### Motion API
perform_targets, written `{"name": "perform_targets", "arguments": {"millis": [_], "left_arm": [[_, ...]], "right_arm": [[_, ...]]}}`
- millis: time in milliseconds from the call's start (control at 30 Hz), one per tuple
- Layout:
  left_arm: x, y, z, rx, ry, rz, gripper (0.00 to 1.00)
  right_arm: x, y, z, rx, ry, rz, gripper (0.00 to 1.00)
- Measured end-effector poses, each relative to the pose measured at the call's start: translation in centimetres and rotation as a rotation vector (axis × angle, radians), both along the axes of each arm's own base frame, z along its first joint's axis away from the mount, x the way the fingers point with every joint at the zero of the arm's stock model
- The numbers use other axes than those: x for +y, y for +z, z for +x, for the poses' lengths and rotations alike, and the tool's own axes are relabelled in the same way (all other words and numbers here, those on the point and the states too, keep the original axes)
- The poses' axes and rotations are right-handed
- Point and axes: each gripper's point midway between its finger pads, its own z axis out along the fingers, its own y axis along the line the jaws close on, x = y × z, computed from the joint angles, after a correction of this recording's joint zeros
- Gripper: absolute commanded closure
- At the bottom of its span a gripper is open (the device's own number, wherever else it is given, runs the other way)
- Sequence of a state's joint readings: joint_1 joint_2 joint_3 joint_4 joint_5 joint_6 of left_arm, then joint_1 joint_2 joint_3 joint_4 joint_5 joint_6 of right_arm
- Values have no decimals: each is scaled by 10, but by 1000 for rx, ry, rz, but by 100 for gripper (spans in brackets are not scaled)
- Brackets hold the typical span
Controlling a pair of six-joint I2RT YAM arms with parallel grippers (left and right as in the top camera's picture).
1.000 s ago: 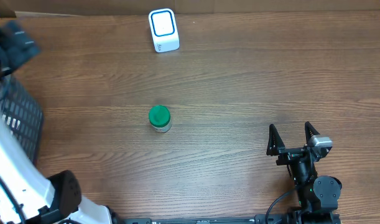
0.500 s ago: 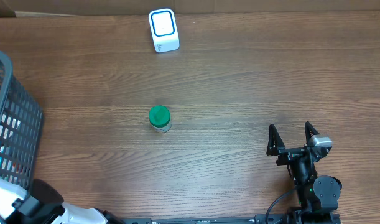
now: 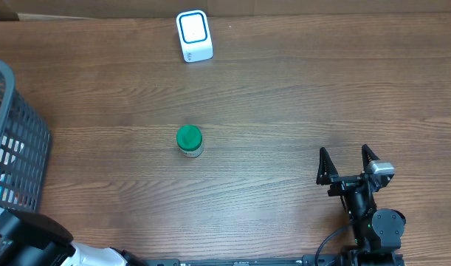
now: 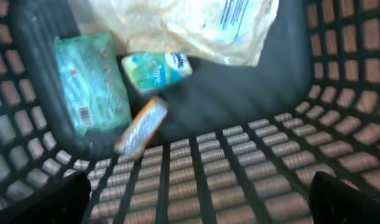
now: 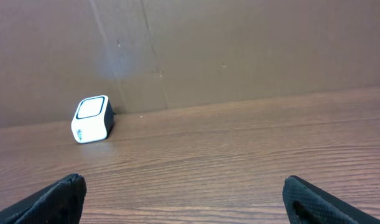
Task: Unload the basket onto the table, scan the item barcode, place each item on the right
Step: 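Return the left gripper into the basket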
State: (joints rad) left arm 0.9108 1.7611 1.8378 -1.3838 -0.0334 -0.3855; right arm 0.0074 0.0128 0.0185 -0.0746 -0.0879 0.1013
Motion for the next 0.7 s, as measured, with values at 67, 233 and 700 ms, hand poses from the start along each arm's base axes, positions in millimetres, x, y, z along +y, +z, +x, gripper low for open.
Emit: {"name": "perform_targets", "arguments": {"millis": [67,233,700], "left_arm": [[1,-15,-5,29,-6,-11,1],[-3,-59,-18,107,-7,-48,6],[-17,-137,-33,177,-83,-82,28]], "right_arm": [[0,0,0,0,0,-1,0],[0,0,0,0,0,-1,0],[0,0,0,0,0,0,0]]}}
